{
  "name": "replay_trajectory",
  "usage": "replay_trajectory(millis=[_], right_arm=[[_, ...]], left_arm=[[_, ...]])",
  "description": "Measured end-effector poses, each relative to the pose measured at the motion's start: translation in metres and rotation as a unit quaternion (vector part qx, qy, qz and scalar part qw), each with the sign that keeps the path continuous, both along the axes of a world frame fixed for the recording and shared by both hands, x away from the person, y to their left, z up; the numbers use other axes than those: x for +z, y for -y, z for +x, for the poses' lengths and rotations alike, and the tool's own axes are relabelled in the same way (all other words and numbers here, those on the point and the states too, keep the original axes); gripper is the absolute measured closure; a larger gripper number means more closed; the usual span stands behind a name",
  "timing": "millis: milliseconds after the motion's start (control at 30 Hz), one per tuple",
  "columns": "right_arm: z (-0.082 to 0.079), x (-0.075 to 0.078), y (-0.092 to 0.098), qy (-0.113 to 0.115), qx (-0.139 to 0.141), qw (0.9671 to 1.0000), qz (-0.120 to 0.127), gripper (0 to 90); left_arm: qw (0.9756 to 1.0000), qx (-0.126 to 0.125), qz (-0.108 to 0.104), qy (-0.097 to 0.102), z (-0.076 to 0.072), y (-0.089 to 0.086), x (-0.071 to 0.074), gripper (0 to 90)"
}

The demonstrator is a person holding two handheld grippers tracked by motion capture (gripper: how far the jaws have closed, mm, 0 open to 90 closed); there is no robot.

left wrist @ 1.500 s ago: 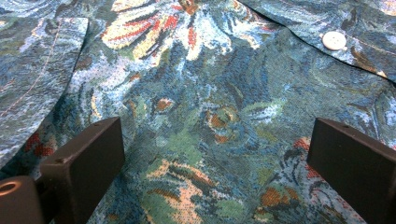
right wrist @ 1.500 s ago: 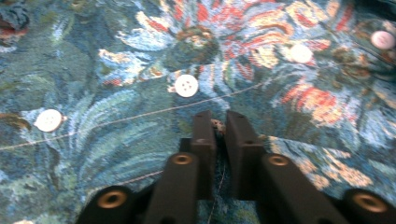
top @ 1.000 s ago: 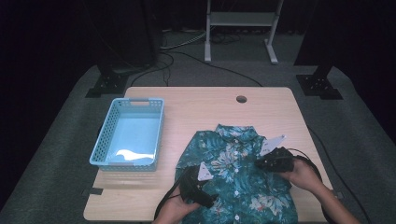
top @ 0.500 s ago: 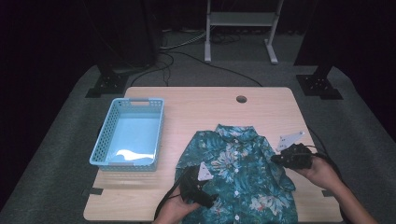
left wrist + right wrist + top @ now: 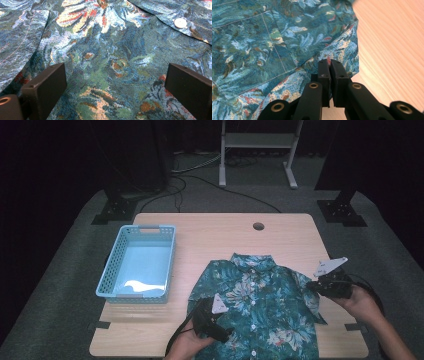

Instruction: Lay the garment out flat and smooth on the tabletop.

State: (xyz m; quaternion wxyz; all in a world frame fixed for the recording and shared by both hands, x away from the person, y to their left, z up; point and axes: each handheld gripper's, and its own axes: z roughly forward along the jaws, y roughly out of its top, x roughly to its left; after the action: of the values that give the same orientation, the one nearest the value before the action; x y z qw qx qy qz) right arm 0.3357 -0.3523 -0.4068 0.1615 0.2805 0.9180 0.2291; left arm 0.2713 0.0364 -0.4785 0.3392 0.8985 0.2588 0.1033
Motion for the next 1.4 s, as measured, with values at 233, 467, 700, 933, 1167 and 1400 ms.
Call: replay_trajectory(millis=[233, 467, 700, 933, 1167, 1400], right_arm=[[-0.003, 0.004, 0.006, 0.009, -0.007, 0.9999, 0.005, 81.3], [-0.008, 0.009, -0.001, 0.020, -0.001, 0.9997, -0.011, 70.1], [-0.013, 0.010, -0.009, 0.002, 0.017, 0.9998, 0.006, 62.2], [-0.019, -0.002, -0.023, -0.033, 0.040, 0.9982, 0.030, 50.6], [-0.032, -0.018, -0.043, -0.059, 0.061, 0.9951, 0.050, 39.9], [-0.053, -0.041, -0.070, -0.076, 0.096, 0.9903, 0.065, 35.9]], left_arm=[[1.0000, 0.001, -0.001, 0.001, 0.000, 0.000, 0.000, 3.1], [1.0000, 0.001, -0.001, 0.001, 0.000, 0.000, 0.000, 3.1], [1.0000, 0.001, -0.001, 0.001, 0.000, 0.000, 0.000, 3.1], [1.0000, 0.001, 0.000, 0.001, 0.000, 0.000, 0.000, 3.1], [1.0000, 0.002, -0.001, 0.001, 0.000, 0.000, 0.000, 3.1], [1.0000, 0.003, 0.002, -0.001, 0.001, 0.001, 0.001, 3.4]])
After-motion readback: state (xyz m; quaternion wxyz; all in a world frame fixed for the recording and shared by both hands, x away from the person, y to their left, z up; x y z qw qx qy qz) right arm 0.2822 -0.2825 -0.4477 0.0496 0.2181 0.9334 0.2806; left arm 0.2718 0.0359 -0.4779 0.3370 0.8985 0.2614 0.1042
